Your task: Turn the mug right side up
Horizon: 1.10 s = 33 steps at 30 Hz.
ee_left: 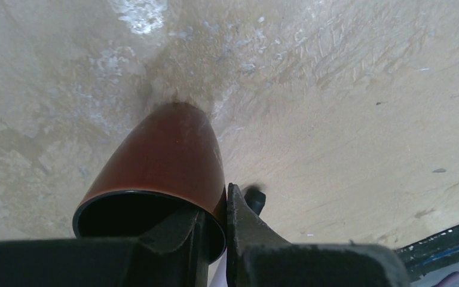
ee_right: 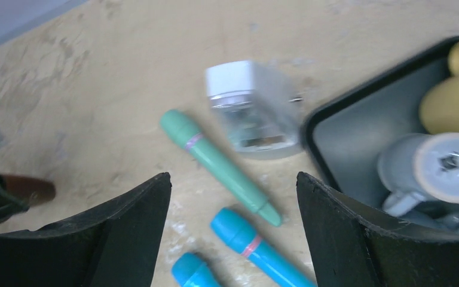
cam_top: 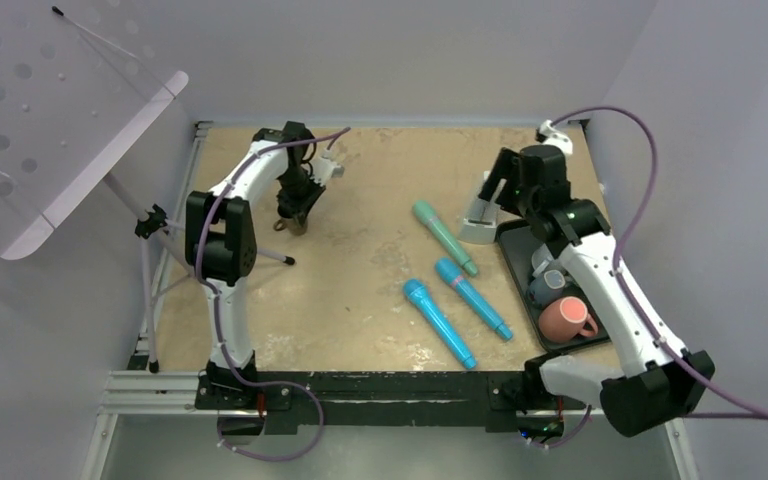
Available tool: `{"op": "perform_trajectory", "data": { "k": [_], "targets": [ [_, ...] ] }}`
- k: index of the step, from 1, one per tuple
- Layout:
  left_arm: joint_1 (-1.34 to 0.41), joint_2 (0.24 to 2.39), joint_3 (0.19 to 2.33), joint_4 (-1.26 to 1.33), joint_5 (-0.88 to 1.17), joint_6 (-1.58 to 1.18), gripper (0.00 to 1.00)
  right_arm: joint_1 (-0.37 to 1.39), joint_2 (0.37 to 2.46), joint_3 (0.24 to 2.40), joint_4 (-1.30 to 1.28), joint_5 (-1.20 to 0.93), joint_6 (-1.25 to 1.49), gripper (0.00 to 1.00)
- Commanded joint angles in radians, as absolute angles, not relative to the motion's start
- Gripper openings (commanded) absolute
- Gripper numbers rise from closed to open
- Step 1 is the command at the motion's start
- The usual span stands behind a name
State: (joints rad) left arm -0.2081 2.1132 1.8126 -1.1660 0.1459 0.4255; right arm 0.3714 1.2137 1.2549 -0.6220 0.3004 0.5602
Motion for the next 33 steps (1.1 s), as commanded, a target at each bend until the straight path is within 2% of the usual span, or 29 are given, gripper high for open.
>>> {"op": "perform_trajectory", "data": {
  "k": [1,3,9,12,19,28,33],
  "targets": [
    [-0.207,2.085,1.782,-1.105,0.144,0.466,0.15,0.233,1.138,1.159,-0.61,0.33,0.528,0.81],
    [-0.207,2.072,1.761,-1.085,0.152,0.466,0.2,0.172,1.127,1.126,-0.609,0.333,0.523,0.81],
    [-0.207,1.997,1.764,-1.104,0.23,0.456,0.5,0.072,1.094,1.047,-0.611,0.373,0.534,0.88],
    [-0.206,1.935,1.781,-1.127,0.274,0.435,0.57,0.026,1.07,1.011,-0.619,0.408,0.563,0.96],
    [-0.206,1.827,1.844,-1.204,0.414,0.394,0.6,-0.12,1.059,0.913,-0.538,0.284,0.558,0.91],
    [-0.204,1.709,1.836,-1.278,0.567,0.388,0.61,-0.124,1.103,0.826,-0.504,0.279,0.559,0.77],
    [-0.202,1.7,1.823,-1.275,0.627,0.393,0.62,-0.124,1.203,0.816,-0.432,0.226,0.521,0.75]
  ]
}}
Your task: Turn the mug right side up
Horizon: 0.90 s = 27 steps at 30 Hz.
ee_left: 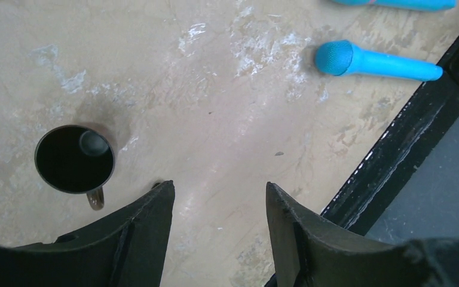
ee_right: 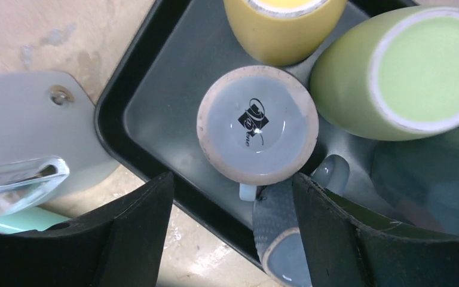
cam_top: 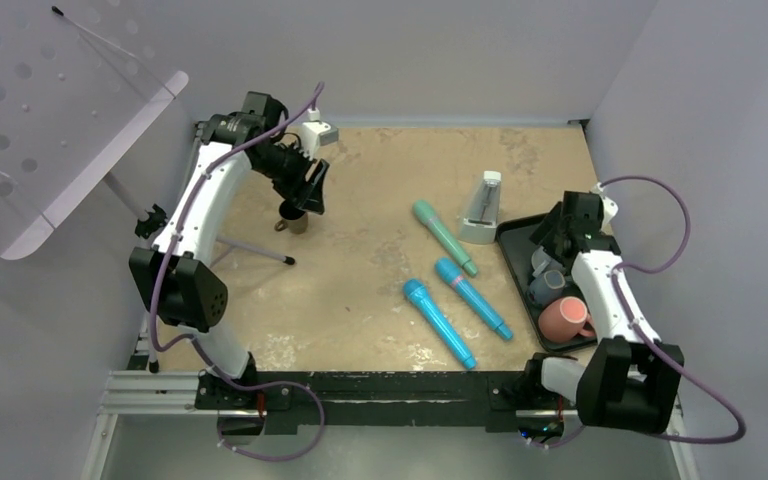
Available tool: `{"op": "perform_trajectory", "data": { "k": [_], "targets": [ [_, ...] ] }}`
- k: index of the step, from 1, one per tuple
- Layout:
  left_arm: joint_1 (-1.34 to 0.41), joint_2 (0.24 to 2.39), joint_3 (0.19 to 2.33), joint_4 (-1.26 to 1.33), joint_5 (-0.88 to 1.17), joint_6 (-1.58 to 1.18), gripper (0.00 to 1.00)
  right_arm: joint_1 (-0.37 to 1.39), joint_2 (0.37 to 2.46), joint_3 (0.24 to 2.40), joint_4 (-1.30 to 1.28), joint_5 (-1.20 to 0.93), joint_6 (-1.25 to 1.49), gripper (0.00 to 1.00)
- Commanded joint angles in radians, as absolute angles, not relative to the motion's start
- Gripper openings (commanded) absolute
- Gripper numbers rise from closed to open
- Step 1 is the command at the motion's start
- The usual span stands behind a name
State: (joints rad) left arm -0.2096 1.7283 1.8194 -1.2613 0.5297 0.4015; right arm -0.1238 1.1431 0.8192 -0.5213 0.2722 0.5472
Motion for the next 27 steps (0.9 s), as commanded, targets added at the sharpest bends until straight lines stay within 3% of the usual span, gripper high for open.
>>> {"op": "perform_trajectory", "data": {
  "k": [1,11,16,20,27],
  "targets": [
    [-0.201,1.705,1.825,-1.28,0.627,0.395,0.62,-0.124,1.225,0.823,-0.427,0.22,0.517,0.72],
    [-0.19,1.732,1.851,-1.299,0.679,0.395,0.62,-0.118,1.333,0.845,-0.346,0.189,0.49,0.55],
    [-0.19,1.746,1.86,-1.312,0.692,0.394,0.62,-0.068,1.363,0.884,-0.403,0.311,0.555,0.51],
    [-0.189,1.745,1.856,-1.316,0.702,0.401,0.62,-0.007,1.266,0.844,-0.408,0.428,0.644,0.53],
    [-0.187,1.767,1.871,-1.332,0.742,0.406,0.62,0.058,1.224,0.779,-0.394,0.45,0.832,0.59]
  ]
}}
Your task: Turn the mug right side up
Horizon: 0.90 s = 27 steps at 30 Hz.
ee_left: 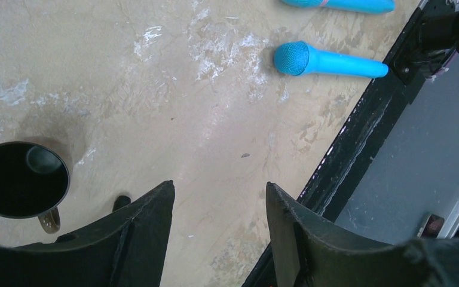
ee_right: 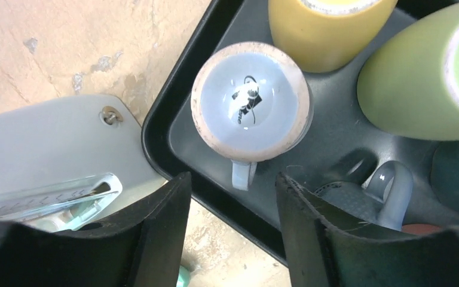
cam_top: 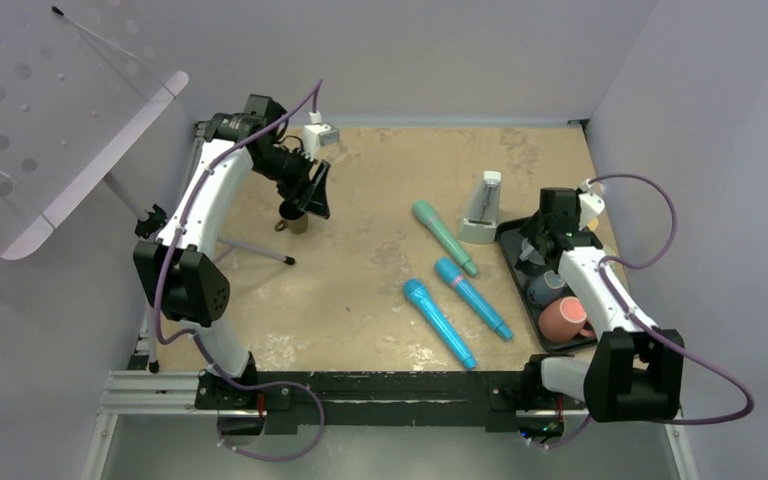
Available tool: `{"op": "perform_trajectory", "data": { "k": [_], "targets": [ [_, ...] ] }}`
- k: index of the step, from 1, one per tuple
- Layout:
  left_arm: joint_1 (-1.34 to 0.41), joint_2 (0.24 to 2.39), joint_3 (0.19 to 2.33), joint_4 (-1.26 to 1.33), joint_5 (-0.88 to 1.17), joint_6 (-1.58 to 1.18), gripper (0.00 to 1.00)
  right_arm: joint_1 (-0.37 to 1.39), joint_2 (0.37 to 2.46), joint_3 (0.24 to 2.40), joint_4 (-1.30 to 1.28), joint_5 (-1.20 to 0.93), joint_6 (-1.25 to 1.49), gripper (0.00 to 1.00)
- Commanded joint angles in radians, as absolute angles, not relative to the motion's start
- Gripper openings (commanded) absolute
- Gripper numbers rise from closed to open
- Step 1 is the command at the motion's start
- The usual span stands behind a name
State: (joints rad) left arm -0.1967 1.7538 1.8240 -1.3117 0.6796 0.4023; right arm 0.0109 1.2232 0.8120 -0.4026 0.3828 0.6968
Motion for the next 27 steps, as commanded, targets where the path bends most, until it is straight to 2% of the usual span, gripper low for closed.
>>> {"op": "perform_trajectory", "data": {
  "k": [1,11,21,22,24,27],
  "targets": [
    [-0.187,1.771,1.874,-1.336,0.75,0.408,0.62,0.071,1.232,0.781,-0.396,0.461,0.85,0.6],
    [-0.186,1.768,1.872,-1.347,0.77,0.423,0.62,0.077,1.349,0.767,-0.34,0.49,0.922,0.57],
    [-0.184,1.758,1.872,-1.347,0.777,0.422,0.61,0.077,1.476,0.813,-0.309,0.528,0.896,0.49],
    [-0.184,1.757,1.872,-1.347,0.778,0.423,0.61,0.077,1.474,0.815,-0.304,0.534,0.883,0.47],
    [-0.183,1.756,1.87,-1.347,0.779,0.422,0.61,0.076,1.476,0.821,-0.303,0.537,0.863,0.33],
    [-0.183,1.761,1.872,-1.347,0.775,0.417,0.61,0.073,1.462,0.815,-0.292,0.529,0.846,0.01]
  ]
}}
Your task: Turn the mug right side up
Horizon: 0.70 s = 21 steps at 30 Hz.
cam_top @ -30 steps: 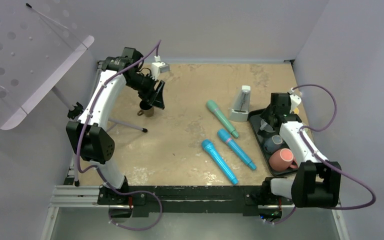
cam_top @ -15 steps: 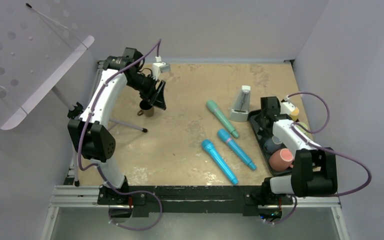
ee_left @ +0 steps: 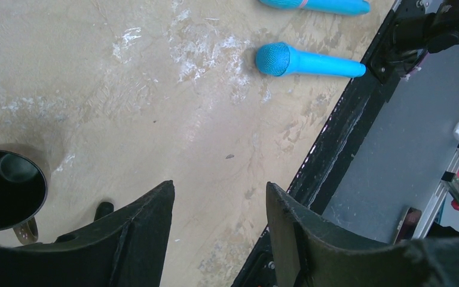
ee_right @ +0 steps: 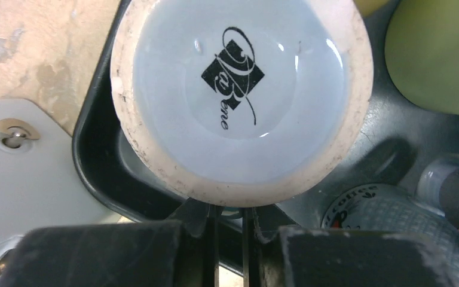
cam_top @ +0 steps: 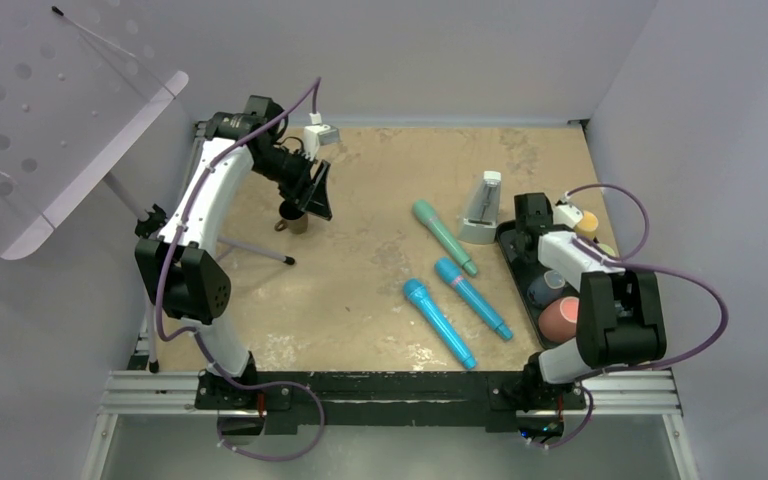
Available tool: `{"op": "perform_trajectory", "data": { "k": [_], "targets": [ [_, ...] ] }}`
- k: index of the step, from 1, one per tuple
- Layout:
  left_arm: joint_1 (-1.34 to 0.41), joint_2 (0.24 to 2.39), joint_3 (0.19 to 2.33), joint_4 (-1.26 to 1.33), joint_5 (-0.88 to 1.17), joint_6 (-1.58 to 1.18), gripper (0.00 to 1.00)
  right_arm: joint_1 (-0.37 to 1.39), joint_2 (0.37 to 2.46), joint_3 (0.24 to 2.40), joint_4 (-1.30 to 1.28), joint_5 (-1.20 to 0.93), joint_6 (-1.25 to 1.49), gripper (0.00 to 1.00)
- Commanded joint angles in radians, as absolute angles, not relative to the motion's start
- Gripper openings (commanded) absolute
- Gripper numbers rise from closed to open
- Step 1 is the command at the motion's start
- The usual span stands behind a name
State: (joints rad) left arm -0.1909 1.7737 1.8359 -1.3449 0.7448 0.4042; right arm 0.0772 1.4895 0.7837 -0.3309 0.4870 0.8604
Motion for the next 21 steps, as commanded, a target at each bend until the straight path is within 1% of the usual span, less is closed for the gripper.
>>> {"op": "perform_trajectory", "data": {
  "k": [1,7,13,17,19,21],
  "targets": [
    [-0.183,1.761,1.872,-1.348,0.775,0.416,0.61,0.071,1.455,0.81,-0.287,0.523,0.836,0.0],
    [-0.183,1.752,1.872,-1.343,0.743,0.403,0.61,0.071,1.363,0.81,-0.309,0.516,0.769,0.0],
    [-0.183,1.749,1.921,-1.353,0.756,0.346,0.61,0.071,1.145,0.848,-0.376,0.469,0.676,0.0],
    [-0.183,1.733,1.985,-1.333,0.78,0.233,0.61,0.071,1.012,0.87,-0.374,0.39,0.628,0.0],
    [-0.182,1.719,2.027,-1.323,0.825,0.19,0.61,0.071,0.959,0.904,-0.377,0.368,0.589,0.0],
    [-0.183,1.7,2.073,-1.325,0.899,0.155,0.64,0.071,0.908,0.958,-0.357,0.339,0.529,0.0]
  ]
}}
